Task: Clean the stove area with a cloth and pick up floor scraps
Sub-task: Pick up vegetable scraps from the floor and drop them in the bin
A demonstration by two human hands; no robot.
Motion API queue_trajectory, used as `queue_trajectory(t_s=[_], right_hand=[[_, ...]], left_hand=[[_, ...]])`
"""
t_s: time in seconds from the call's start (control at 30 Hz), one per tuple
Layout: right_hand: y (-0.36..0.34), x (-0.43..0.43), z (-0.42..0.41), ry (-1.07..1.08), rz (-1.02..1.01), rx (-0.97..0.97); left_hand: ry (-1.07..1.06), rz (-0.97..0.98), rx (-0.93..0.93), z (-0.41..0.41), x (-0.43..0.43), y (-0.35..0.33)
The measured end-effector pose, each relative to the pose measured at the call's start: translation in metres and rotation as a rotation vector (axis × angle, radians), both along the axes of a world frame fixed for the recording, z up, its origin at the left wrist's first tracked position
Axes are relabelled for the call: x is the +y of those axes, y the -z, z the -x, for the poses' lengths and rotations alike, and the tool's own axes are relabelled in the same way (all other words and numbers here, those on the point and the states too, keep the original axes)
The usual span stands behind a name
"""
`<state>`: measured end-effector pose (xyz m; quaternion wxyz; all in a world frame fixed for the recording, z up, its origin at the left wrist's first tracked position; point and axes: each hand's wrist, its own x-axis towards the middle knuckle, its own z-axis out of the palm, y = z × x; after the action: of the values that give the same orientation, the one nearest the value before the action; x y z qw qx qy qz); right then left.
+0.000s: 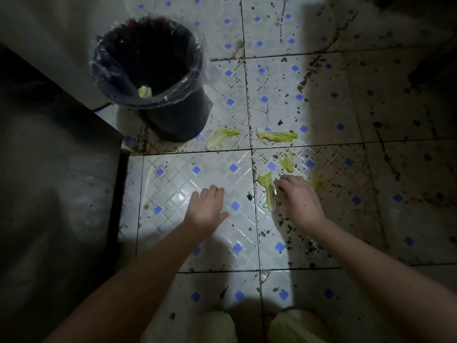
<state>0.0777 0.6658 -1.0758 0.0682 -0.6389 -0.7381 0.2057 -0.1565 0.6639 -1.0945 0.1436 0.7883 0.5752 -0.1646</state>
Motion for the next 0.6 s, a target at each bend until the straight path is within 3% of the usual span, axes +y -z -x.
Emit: queue_trajectory(t_s=[0.33,0.6], right_hand=[[0.017,0.0,0.0,-0.032,-0.053,0.025],[0.014,0.0,-0.005,-0.036,-0.007,0.014]], left_hand=[[-0.026,-0.065,-0.094,-0.007,0.003,0.009],[-0.003,0.008,-0.061,-0.014,0.004,0.01]])
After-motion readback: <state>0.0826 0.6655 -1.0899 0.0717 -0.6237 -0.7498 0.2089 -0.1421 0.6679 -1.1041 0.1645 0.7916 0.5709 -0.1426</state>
